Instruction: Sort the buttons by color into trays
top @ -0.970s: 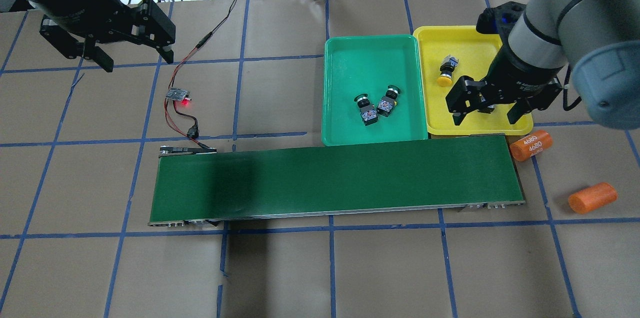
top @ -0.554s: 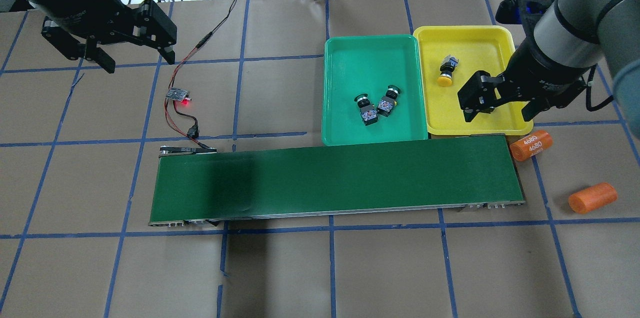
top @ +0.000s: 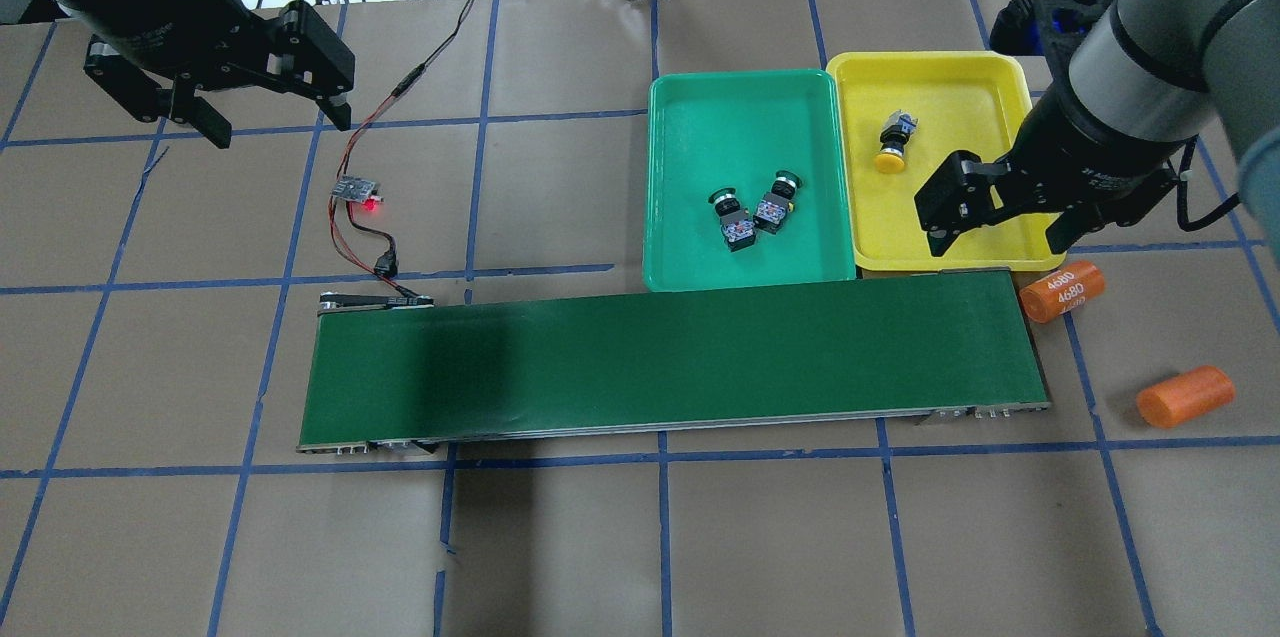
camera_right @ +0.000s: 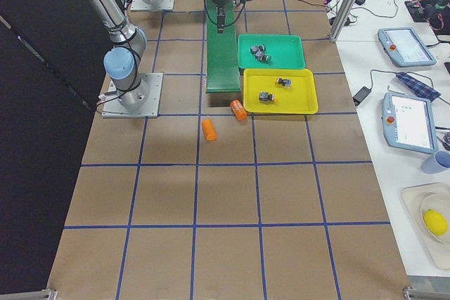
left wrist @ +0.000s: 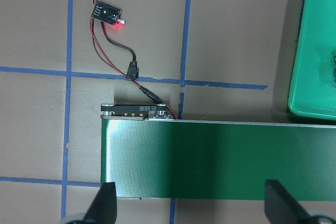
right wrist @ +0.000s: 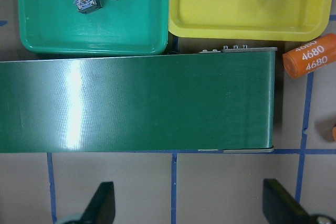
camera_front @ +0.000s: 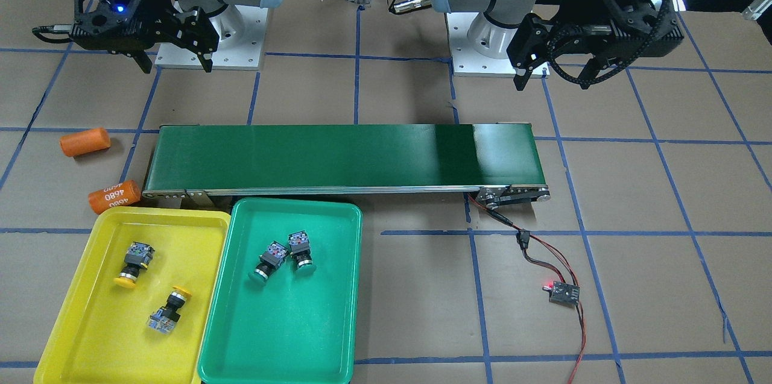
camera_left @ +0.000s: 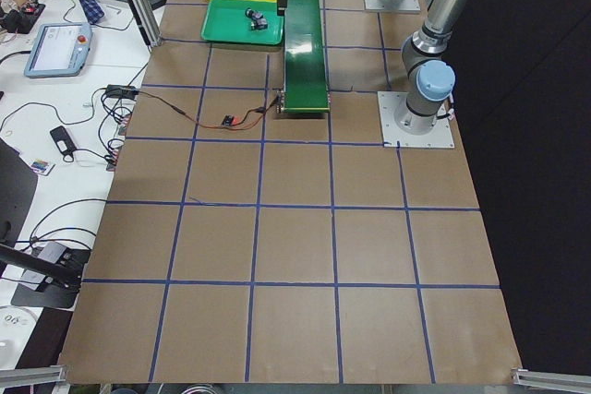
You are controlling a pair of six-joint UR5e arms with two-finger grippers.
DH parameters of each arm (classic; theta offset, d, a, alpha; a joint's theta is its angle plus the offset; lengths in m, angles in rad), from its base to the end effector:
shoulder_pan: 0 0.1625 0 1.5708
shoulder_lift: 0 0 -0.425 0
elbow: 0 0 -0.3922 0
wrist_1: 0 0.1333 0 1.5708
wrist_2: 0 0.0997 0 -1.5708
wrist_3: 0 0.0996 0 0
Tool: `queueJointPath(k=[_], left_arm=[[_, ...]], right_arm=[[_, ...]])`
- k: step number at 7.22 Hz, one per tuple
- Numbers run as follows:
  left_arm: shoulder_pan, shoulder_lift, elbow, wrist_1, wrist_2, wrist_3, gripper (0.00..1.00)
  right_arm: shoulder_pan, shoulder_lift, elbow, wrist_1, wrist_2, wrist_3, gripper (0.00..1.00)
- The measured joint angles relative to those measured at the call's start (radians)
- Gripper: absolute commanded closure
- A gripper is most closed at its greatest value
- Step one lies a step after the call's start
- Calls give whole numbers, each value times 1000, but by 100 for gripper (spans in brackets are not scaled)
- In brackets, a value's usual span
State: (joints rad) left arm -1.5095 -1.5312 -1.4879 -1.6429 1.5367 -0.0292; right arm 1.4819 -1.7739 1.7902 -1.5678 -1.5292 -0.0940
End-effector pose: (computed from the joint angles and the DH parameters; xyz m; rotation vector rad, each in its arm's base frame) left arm -0.1072 -0.4845 0.5407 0.1392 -3.1042 0.0791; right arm 0.1010 -0.4148 0.4710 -0.0073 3.0983 0.0239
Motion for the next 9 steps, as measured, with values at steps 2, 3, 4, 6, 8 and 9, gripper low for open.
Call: queueJointPath(k=[2,3,4,6,8,9], left_arm=[[0,0,-1,0,-1,0,0],[0,0,-1,1,-1,0,0],[0,0,-1,2,-1,0,0],[0,0,-2,3,-1,0,0],[0,0,-3,3,-1,0,0],[0,0,-3,3,-1,0,0]], right_arm=[[41,-2,-24,7,-68,3,0],[67,-4,-34,9,-91,4,0],[82,-6,-40,10,-93,6,0],[82,-6,-41,21,-84,5,0],[70,-5,-39,45,-78,5,0],[67,-5,-39,49,-68,5,0]])
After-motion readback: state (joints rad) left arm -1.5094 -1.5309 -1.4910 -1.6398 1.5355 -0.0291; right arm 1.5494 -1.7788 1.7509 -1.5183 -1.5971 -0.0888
